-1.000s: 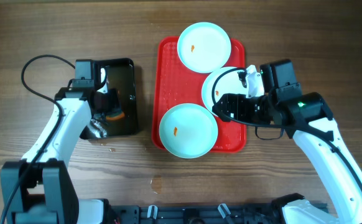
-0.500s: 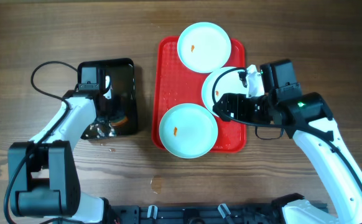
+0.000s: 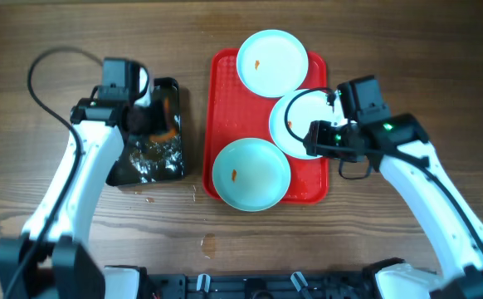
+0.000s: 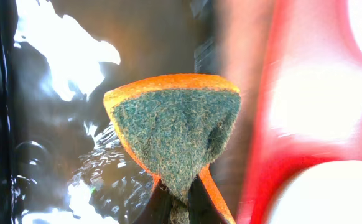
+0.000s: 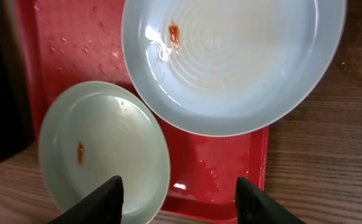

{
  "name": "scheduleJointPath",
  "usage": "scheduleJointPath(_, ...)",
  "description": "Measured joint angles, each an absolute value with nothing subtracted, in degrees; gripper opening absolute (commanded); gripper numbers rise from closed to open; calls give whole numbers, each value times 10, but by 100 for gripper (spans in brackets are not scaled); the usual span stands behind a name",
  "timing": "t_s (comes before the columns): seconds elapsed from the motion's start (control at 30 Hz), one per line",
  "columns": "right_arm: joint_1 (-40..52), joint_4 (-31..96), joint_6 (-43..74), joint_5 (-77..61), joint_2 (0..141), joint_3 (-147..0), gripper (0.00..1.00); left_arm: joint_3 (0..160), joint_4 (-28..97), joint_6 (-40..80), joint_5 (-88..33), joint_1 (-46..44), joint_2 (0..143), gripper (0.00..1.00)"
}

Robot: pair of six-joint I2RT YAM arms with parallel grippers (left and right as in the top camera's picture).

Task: Clean dirty plates on tray and stack at the side
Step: 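Grasp the sponge in the water with the left gripper and lift it, then scrub the bottom plate with the sponge while the right gripper holds it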

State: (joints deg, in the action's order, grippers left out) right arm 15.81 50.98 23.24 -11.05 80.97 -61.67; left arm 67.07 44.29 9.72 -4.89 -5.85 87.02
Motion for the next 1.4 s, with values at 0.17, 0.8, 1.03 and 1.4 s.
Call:
scheduleJointPath(0.17,159,538,195,-195,873,-616,50,695,446,106,-75,-131,838,4)
scheduleJointPath(0.8,232,381,274,-174,919,-506,32,694,506,175,-136,-201,857,4)
scheduleJointPath(1.03,232,380,305,-145,919,-506,27,694,506,178,-141,-220,868,4)
scheduleJointPath(1.4,243,321,325,-145,919,-459,11,694,506,180,-145,-226,873,4)
